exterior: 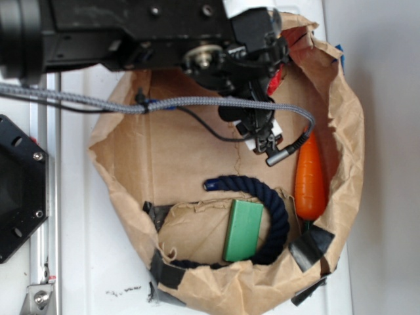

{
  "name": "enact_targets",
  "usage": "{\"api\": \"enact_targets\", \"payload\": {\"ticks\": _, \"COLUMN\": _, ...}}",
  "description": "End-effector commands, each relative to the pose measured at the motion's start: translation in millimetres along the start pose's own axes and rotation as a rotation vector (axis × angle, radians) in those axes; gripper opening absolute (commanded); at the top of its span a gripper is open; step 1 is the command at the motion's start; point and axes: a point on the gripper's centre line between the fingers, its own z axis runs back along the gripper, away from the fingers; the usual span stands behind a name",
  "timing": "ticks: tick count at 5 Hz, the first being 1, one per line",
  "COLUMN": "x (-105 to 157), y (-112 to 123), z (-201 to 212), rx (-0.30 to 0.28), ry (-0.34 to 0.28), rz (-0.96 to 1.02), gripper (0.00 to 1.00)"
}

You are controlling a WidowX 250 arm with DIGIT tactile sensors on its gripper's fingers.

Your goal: Grab the red paper.

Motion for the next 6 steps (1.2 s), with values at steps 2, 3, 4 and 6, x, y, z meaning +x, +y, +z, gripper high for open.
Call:
{"api": "enact_targets", "payload": {"ticks": 2, "x": 17, "y": -12, "z": 14, "rx": 0.046, "ry": -0.062, "rz": 0.041, "gripper": 1.0}}
{"api": "enact_targets", "payload": {"ticks": 3, "x": 12, "y": -34, "z": 21, "rx": 0.107, "ry": -0.113, "rz": 0.04, "gripper": 1.0}}
{"api": "enact_targets", "payload": {"ticks": 4, "x": -8, "y": -57, "z": 23, "rx": 0.097, "ry": -0.114, "rz": 0.0, "gripper": 1.0}}
{"api": "enact_targets", "payload": {"ticks": 6, "x": -30, "y": -50, "z": -2, "rx": 0.024, "ry": -0.18, "rz": 0.032, "gripper": 1.0}}
